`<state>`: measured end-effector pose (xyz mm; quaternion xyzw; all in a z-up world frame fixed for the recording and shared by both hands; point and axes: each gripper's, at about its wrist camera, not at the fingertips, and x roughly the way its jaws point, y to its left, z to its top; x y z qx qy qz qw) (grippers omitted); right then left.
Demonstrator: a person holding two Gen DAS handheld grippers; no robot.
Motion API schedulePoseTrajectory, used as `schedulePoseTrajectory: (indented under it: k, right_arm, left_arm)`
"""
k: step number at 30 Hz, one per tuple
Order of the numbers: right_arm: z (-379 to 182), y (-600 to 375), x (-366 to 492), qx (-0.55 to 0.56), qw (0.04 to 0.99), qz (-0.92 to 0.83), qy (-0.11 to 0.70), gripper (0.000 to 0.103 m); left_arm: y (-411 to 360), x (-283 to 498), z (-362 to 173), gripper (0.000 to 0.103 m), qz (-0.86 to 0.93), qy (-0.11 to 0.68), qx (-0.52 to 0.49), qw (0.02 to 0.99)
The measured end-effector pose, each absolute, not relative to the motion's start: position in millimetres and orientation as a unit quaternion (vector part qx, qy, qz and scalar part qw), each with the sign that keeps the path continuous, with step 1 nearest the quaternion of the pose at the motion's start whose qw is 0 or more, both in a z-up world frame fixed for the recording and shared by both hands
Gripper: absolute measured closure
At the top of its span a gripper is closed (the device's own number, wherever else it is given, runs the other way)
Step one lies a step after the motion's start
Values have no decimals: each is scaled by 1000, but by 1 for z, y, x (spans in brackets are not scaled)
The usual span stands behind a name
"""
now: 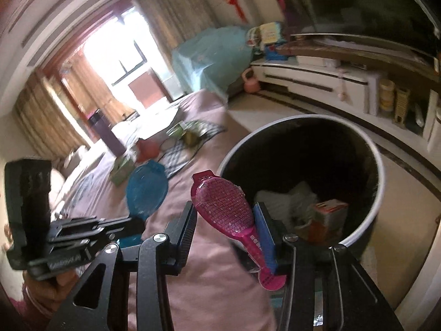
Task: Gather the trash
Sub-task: 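Carry the package and hairbrush over the bin and open both tools to drop them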
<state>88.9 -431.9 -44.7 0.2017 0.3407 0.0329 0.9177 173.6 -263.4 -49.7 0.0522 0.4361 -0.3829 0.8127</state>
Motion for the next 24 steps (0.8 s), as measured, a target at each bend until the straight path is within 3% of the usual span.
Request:
schedulePoseTrajectory:
  k: [22,24]
  right_arm:
    - [-55,-505,123,245,908,-14,340,59]
    - [-56,-509,126,247,907,-17,341,57]
  left_arm:
    - [-347,206,-55,99,-405,460,85,786]
    - [-349,208,-57,90,-401,465,83,785]
